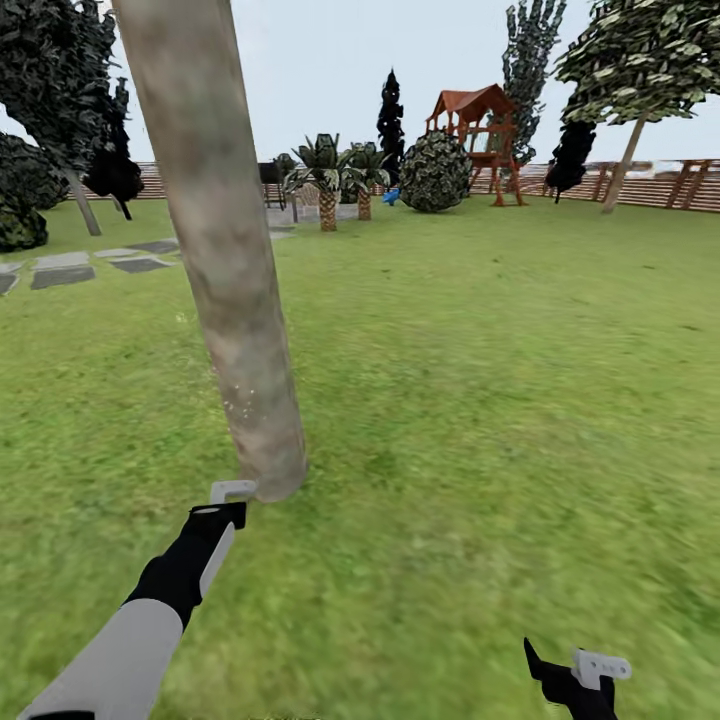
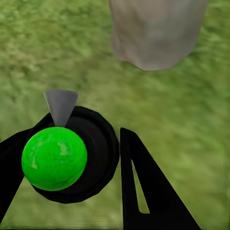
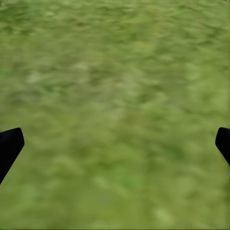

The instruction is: In the garden, pick up the pesticide atomizer on the floor and spray pesticide onto both trees until each tree trunk is fully covered.

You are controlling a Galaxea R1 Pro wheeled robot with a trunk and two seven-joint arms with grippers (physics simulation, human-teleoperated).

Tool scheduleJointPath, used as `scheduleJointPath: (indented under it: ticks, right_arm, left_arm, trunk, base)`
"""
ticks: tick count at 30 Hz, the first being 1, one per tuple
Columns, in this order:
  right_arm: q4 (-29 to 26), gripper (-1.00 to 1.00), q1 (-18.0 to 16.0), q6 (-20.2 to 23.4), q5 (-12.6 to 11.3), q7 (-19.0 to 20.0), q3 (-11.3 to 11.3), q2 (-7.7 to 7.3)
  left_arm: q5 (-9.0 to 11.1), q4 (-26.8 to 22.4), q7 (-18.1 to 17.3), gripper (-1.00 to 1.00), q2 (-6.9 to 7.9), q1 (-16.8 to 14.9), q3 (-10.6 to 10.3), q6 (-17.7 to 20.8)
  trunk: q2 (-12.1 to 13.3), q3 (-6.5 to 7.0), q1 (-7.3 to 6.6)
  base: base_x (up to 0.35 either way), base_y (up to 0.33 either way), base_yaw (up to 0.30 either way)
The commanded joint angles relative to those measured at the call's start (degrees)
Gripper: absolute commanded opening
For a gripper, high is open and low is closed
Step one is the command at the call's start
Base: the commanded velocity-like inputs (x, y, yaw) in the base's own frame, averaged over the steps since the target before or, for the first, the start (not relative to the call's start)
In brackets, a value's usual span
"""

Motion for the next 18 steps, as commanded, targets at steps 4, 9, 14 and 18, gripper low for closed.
scheduleJointPath:
  ticks: [4,9,14,18]
  right_arm:
    - [0.0,1.00,0.0,0.0,0.0,0.0,0.0,0.00]
    - [0.0,1.00,0.0,0.0,0.0,0.0,0.0,0.00]
    - [-0.1,1.00,0.0,0.0,0.0,0.0,0.0,0.00]
    - [0.0,1.00,0.0,0.0,0.0,0.0,0.0,0.00]
  left_arm:
    - [0.1,0.1,0.0,-1.00,-0.09,0.0,0.0,-0.1]
    - [0.1,-0.2,0.0,-1.00,-0.01,0.0,0.0,0.0]
    - [0.2,0.1,-0.1,-1.00,-0.10,-0.3,-0.3,0.0]
    - [-0.3,-0.1,-0.1,-1.00,-0.48,-1.2,-0.4,0.1]
  trunk:
    - [0.0,0.00,0.00]
    - [0.0,0.00,0.00]
    - [0.0,0.00,0.00]
    - [0.0,0.00,0.00]
  base:
    - [0.000,-0.280,0.277]
    - [0.000,-0.177,0.257]
    - [0.000,-0.008,0.036]
    - [0.000,0.000,0.001]
